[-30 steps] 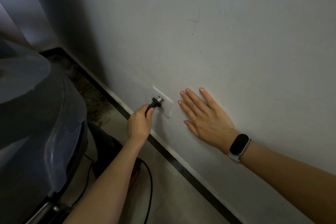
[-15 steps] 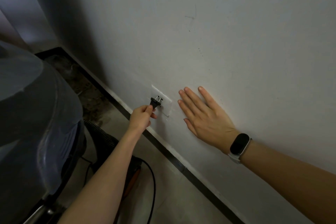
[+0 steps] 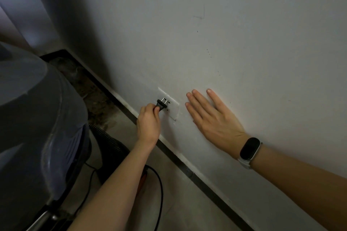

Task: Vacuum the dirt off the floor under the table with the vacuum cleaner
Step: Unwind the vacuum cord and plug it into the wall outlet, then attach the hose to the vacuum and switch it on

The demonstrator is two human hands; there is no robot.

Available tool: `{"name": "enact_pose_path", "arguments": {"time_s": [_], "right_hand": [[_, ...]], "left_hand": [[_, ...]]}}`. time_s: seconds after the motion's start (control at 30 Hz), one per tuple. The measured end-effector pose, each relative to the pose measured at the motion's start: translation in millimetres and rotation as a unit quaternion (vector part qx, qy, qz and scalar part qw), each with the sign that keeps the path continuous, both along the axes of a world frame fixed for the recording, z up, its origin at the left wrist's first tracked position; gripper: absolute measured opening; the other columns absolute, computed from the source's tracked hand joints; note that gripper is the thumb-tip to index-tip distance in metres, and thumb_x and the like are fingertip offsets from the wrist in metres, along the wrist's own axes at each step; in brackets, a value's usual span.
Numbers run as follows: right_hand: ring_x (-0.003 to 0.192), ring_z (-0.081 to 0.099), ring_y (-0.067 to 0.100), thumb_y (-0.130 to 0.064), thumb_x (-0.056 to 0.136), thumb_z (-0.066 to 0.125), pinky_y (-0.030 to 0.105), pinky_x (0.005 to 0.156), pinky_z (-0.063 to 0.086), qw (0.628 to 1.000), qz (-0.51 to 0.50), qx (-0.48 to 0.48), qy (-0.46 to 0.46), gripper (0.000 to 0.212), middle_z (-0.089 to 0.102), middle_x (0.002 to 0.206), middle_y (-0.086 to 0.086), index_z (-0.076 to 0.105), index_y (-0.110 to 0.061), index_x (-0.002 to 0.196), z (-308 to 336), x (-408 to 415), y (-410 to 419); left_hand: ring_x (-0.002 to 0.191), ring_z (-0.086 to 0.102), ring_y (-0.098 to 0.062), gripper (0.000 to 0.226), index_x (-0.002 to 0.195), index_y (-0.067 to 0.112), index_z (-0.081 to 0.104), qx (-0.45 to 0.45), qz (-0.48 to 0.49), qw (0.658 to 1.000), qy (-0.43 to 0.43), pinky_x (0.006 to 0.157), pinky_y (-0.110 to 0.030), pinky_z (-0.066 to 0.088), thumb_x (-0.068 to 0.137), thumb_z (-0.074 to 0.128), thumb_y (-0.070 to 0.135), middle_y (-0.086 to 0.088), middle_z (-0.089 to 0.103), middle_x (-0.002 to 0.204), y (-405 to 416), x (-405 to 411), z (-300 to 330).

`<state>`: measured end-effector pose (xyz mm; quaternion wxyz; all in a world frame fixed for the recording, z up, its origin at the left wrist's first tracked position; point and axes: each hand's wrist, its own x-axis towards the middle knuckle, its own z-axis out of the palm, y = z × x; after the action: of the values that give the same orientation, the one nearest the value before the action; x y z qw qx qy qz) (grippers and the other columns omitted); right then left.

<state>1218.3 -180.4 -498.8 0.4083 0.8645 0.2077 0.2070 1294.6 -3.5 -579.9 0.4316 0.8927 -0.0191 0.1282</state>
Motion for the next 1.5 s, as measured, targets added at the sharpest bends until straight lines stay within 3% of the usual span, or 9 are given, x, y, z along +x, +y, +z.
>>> {"name": "enact_pose_path", "arguments": {"time_s": [0.17,0.3,0.87,1.07,1.13,1.27,1.33,1.4,1.5], "right_hand": [[0.139,0.031,0.032,-0.039,0.099,0.028,0.049,0.117,0.003,0.999,-0.014,0.032,-0.001,0.056,0.036,0.148,0.019,0.036,-0.004,0.142,1,2,4],[0.139,0.031,0.033,-0.041,0.099,0.017,0.048,0.116,0.007,0.998,-0.017,0.059,0.011,0.060,0.037,0.147,0.019,0.038,-0.003,0.142,-1,2,4],[0.138,0.033,0.033,-0.040,0.099,0.021,0.048,0.116,0.008,0.998,0.005,0.066,0.006,0.057,0.039,0.146,0.020,0.043,-0.005,0.140,-2,1,4],[0.138,0.033,0.033,-0.036,0.094,0.037,0.050,0.117,0.003,0.999,0.021,0.037,-0.008,0.056,0.038,0.147,0.019,0.043,-0.003,0.139,-6,2,0],[0.141,0.025,0.037,-0.033,0.092,0.042,0.054,0.116,-0.003,1.000,0.009,0.006,0.002,0.058,0.029,0.150,0.022,0.039,-0.002,0.141,-5,2,-2],[0.130,-0.022,0.053,-0.036,0.096,0.041,0.066,0.101,-0.027,0.996,-0.055,-0.069,0.001,0.070,-0.014,0.146,0.031,0.007,0.001,0.146,-7,-2,-6],[0.127,-0.026,0.053,-0.036,0.096,0.042,0.066,0.099,-0.028,0.996,-0.056,-0.076,-0.004,0.071,-0.015,0.145,0.031,0.006,0.000,0.146,-7,-2,-8],[0.132,-0.021,0.047,-0.034,0.097,0.037,0.063,0.103,-0.026,0.994,-0.038,-0.102,-0.019,0.061,-0.006,0.150,0.024,0.015,-0.010,0.148,-18,1,-9],[0.138,-0.020,0.031,-0.025,0.102,0.005,0.057,0.105,-0.029,0.989,-0.100,-0.101,-0.038,0.049,-0.007,0.152,-0.017,0.010,-0.038,0.149,-27,3,-5]], "left_hand": [[0.082,0.057,-0.020,0.030,0.113,-0.003,0.063,0.025,-0.032,0.999,-0.036,0.075,-0.021,0.041,0.090,0.062,0.018,-0.019,0.060,0.103,0,-7,4],[0.069,0.046,-0.014,0.029,0.110,-0.002,0.065,0.062,-0.034,0.997,-0.030,0.063,-0.022,0.036,0.095,0.053,0.019,-0.018,0.060,0.095,2,-4,4],[0.083,0.061,-0.032,0.029,0.106,0.003,0.064,0.164,-0.028,0.986,0.019,0.062,-0.031,0.035,0.099,0.047,0.026,-0.013,0.060,0.100,-2,6,10],[0.058,0.060,-0.033,0.019,0.086,-0.004,0.067,0.162,-0.022,0.985,-0.054,0.051,-0.027,0.037,0.091,0.061,0.014,-0.018,0.062,0.081,-5,8,9],[0.061,0.061,-0.031,0.019,0.092,-0.004,0.067,0.144,-0.022,0.988,-0.047,0.054,-0.027,0.038,0.092,0.060,0.014,-0.017,0.063,0.084,-8,8,7],[0.075,0.060,-0.025,0.024,0.107,0.001,0.064,0.086,0.011,0.996,-0.006,0.062,-0.027,0.037,0.096,0.052,0.019,-0.012,0.062,0.096,-19,5,7],[0.076,0.060,-0.026,0.024,0.107,0.002,0.064,0.088,0.022,0.996,-0.006,0.062,-0.027,0.037,0.096,0.052,0.019,-0.011,0.062,0.097,-20,6,7],[0.074,0.061,-0.027,0.023,0.105,0.002,0.065,0.096,0.019,0.995,-0.013,0.060,-0.027,0.037,0.096,0.053,0.019,-0.012,0.062,0.096,-20,7,6],[0.069,0.062,-0.031,0.022,0.103,0.001,0.066,0.101,0.015,0.994,-0.026,0.056,-0.027,0.036,0.094,0.056,0.019,-0.013,0.063,0.093,-18,5,4]]}}
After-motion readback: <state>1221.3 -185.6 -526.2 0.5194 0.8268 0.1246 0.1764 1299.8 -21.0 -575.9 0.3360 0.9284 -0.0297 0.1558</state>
